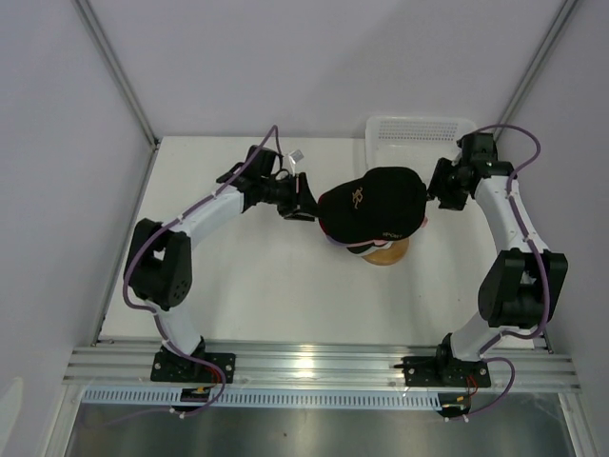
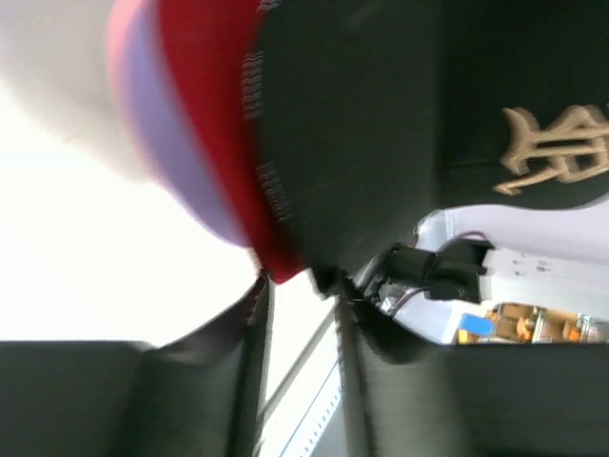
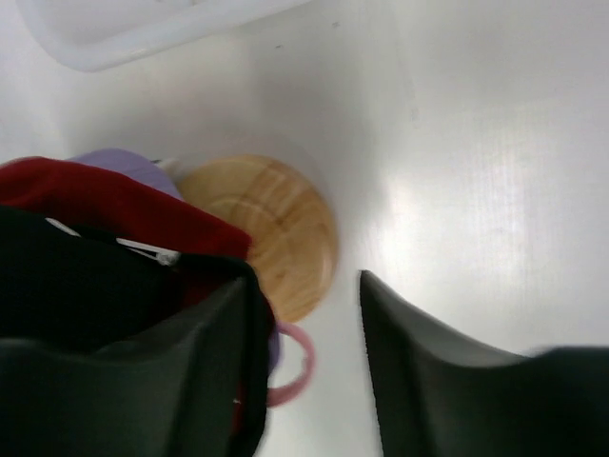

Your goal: Stack the hats

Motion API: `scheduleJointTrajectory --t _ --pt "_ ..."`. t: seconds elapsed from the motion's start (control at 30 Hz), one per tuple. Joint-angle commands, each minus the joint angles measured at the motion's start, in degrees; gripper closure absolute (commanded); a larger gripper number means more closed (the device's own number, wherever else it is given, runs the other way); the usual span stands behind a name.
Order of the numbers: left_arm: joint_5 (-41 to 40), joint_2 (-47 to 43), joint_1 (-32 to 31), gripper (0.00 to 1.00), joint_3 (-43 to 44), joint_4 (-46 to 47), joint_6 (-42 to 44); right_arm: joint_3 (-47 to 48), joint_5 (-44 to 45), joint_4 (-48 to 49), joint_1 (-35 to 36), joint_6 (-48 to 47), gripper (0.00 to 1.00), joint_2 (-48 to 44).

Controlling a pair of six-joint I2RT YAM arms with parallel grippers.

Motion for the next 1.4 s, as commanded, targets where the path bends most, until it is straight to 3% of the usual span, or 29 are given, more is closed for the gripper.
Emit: scheduleJointTrajectory --t 0.0,0.1,0.17,0.27,0.37,0.4,0.6,0.8,0.93,1.03,1.13,1.37 --pt "-8.2 -3.4 2.4 0.50 6.1 -15.3 8.3 6.7 3.4 -7.6 -1.3 -4.8 0.43 -0.6" --pt "-12.2 -4.9 2.4 0.36 11.1 -20.1 11.0 11.6 4.3 -11.2 -1.7 -4.8 0.21 -2.2" --pt "-12.8 -4.9 2.4 0.35 15.2 -23.6 12.1 14.2 4.0 -12.5 -2.5 -4.3 0.10 -3.8" --pt "-13.5 -6.0 2.4 0.29 18.6 -26.4 14.2 17.0 3.3 -13.6 -3.5 -3.8 0.01 -6.3" --pt "-16.4 -8.6 3.0 0.22 22.4 -29.4 16.2 21.4 1.8 -14.3 -4.9 -3.0 0.01 -7.9" --pt "-17.4 -9.3 3.2 0.01 23.2 -29.7 16.3 23.5 1.3 -14.4 -5.2 -2.8 0.00 -8.3" --pt "-32.3 -17.4 4.0 0.00 27.0 -32.3 18.5 23.5 1.2 -5.7 -5.8 -0.4 0.01 -13.0" --pt "-41.7 -29.1 4.7 0.01 16.0 -25.0 20.7 8.3 5.0 11.2 -5.7 6.2 0.01 -18.5" --pt "-42.2 -34.9 4.8 0.01 9.3 -20.2 19.9 -0.9 2.8 21.5 -5.7 7.1 0.01 -23.0" --pt "-43.3 -41.2 4.8 0.00 -3.1 -9.2 19.7 -4.2 3.5 24.3 -5.7 6.8 0.01 -24.0" --pt "-43.4 -45.9 4.8 0.00 -9.5 -4.1 18.8 -4.0 1.8 23.0 -5.7 5.4 0.00 -22.8" --pt "-43.4 -46.9 4.8 0.01 -10.7 -7.3 19.7 -3.4 1.4 19.7 -5.7 8.9 0.01 -22.2"
